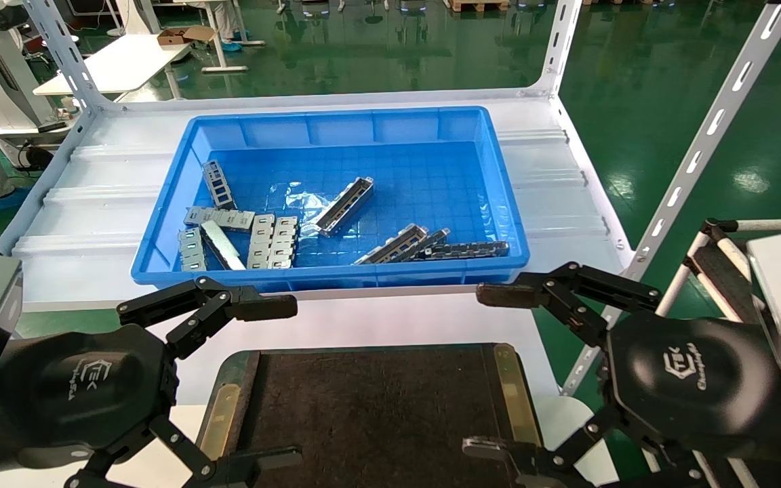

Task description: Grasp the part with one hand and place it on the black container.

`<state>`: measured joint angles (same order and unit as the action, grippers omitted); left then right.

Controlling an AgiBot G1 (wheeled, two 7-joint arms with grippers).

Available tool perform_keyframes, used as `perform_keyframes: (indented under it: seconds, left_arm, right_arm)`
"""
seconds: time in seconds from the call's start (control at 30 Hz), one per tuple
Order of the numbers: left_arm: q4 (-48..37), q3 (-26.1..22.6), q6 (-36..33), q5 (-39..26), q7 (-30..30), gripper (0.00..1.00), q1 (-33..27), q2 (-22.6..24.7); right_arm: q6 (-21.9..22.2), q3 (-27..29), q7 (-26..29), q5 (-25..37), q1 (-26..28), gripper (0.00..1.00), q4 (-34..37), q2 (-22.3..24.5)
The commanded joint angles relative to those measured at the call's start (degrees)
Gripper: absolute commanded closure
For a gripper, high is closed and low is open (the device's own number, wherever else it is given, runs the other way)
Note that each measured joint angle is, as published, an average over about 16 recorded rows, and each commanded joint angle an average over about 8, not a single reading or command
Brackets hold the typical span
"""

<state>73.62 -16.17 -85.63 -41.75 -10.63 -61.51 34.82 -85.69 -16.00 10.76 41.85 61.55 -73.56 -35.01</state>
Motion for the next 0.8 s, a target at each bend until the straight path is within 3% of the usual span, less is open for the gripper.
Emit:
perform_keyframes:
  seconds: [0.03,0.8]
  left_arm:
    - [0.0,0.0,0.0,0.0,0.0,0.00,0.0,0.0]
    - [0.0,0.0,0.0,0.0,0.0,0.00,0.0,0.0]
  right_arm:
    - [0.0,0.0,0.0,0.0,0.0,0.00,0.0,0.0]
    - [0.0,0.0,0.0,0.0,0.0,0.00,0.0,0.0]
